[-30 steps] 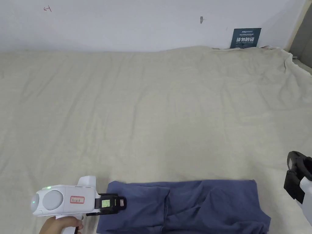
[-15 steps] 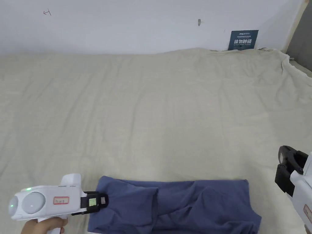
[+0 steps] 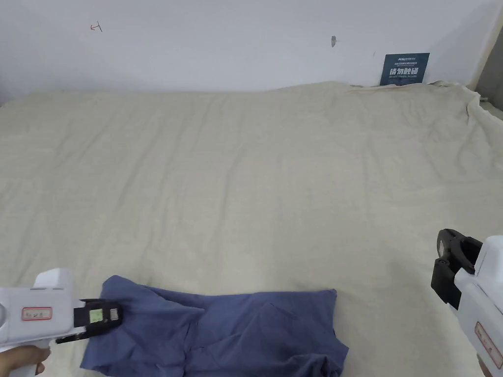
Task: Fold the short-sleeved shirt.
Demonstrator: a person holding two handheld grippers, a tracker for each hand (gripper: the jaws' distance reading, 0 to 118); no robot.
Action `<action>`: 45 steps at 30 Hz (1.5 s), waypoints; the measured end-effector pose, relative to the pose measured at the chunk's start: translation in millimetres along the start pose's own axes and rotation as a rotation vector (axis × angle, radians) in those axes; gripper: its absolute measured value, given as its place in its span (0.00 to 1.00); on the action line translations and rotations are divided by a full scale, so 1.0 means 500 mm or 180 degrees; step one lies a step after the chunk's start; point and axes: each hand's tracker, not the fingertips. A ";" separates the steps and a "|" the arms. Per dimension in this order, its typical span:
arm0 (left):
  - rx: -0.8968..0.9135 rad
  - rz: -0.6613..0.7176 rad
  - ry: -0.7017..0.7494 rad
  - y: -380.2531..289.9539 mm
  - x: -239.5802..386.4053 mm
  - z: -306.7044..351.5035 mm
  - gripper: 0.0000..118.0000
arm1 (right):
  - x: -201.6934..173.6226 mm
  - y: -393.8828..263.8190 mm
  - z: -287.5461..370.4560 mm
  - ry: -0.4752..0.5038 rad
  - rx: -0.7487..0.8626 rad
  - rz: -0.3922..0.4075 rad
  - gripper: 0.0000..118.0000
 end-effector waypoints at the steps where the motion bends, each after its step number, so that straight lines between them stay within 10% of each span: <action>1: -0.0016 -0.0052 -0.0100 0.003 0.027 -0.003 0.08 | 0.001 0.000 0.001 0.0005 0.0006 -0.0006 0.00; 26: -0.0842 -0.0810 -0.0584 -0.076 0.475 -0.404 0.10 | 0.073 -0.024 0.035 -0.0297 -0.0040 -0.0106 0.00; 33: -0.0737 -0.0851 -0.0706 -0.104 0.492 -0.401 0.54 | 0.078 -0.026 0.043 -0.0327 -0.0055 -0.0124 0.00; 36: -0.0747 -0.0920 -0.0730 -0.100 0.504 -0.368 0.92 | 0.079 -0.025 0.044 -0.0330 -0.0056 -0.0123 0.00; 45: 0.0480 -0.0623 -0.0829 -0.033 0.424 -0.192 0.95 | 0.077 -0.015 0.053 -0.0309 0.0010 -0.0122 0.00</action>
